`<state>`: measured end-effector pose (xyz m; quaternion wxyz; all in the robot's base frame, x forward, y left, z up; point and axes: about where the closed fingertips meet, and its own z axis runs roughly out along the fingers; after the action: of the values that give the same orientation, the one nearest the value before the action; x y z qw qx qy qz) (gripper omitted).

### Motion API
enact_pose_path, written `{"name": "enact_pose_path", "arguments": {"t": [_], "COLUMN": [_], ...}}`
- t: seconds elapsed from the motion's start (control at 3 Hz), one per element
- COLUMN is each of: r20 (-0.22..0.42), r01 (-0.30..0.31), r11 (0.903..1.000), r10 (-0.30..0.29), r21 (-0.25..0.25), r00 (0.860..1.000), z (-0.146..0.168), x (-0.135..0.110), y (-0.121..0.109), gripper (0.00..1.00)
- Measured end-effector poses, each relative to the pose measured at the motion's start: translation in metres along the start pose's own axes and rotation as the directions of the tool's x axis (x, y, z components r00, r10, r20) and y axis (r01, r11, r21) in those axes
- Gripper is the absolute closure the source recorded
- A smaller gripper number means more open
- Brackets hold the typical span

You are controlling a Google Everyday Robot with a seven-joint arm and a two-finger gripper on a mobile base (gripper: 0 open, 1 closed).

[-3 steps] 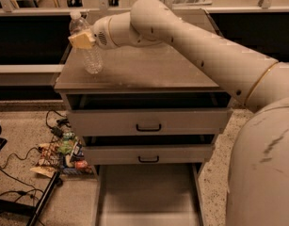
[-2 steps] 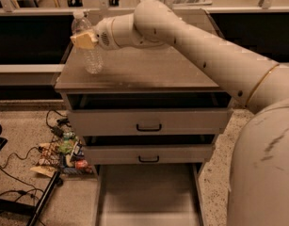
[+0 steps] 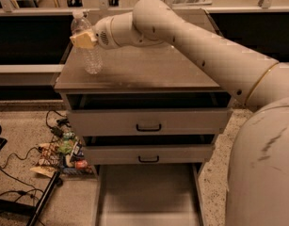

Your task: Pick water bottle from bottom drawer and place on counter

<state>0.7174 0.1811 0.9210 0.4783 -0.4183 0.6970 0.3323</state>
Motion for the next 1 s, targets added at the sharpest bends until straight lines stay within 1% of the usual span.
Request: {"name": "enact_pose_path", "arguments": {"t": [1.0], "r20": [-0.003], "r01": [0.000], "r11": [0.9999], "r10": [0.000], "r21": [-0.012], "r00": [1.000], "z": [0.0061], "x": [0.0009], "y": [0.0052], "gripper": [0.04]}}
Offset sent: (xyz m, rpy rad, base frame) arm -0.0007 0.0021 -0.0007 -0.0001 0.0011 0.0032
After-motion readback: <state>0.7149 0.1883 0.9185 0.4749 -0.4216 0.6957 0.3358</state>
